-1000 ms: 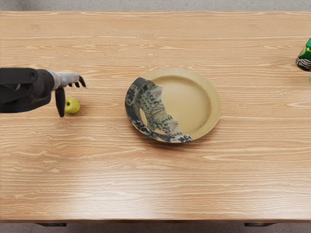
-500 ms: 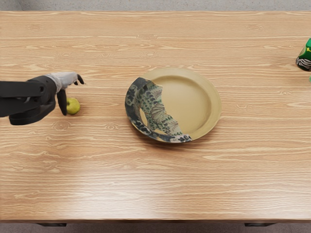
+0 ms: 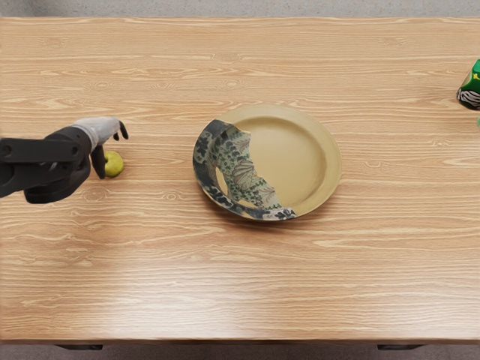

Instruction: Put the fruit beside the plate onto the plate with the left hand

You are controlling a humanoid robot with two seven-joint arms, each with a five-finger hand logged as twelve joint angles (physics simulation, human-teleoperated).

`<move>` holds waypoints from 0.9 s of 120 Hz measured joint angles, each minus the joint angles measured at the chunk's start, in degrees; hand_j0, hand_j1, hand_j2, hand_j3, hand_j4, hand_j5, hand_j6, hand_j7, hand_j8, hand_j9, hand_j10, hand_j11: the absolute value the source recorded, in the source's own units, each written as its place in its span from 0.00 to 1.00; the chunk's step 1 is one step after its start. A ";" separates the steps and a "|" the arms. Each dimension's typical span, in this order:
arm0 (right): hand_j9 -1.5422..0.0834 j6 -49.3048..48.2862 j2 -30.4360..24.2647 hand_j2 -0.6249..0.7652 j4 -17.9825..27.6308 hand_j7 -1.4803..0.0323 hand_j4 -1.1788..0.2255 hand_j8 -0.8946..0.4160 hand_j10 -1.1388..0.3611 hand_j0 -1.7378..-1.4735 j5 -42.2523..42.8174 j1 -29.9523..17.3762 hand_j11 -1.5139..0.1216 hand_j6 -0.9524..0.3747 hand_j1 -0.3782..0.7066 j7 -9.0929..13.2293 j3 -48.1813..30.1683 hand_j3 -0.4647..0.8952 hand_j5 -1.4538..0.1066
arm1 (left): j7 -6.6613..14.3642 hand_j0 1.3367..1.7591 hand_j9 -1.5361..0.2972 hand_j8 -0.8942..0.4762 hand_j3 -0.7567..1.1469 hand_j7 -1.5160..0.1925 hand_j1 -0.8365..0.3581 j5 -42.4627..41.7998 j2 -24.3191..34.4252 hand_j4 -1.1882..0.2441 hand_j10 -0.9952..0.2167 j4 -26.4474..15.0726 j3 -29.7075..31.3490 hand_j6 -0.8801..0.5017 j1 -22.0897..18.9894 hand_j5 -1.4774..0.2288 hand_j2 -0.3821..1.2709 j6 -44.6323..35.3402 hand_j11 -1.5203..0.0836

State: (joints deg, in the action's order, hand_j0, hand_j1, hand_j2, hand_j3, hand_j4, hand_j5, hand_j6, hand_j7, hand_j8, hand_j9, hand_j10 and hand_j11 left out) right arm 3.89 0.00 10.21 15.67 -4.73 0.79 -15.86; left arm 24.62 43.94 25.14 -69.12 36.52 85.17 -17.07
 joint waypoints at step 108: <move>0.92 0.01 0.00 0.44 0.01 0.95 0.81 0.66 0.74 0.30 0.01 0.00 0.90 0.69 0.07 0.00 -0.02 0.34 0.90 | -0.66 0.76 0.50 0.30 0.40 0.52 0.51 0.98 0.05 0.49 0.42 -3.36 2.41 0.29 -2.74 0.50 0.29 -8.58 0.56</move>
State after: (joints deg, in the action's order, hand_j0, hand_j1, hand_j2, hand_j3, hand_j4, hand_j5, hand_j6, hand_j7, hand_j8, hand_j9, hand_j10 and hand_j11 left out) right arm 3.90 0.00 10.22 15.69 -4.73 0.79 -15.88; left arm 23.96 44.92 25.19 -72.48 38.93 82.44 -25.65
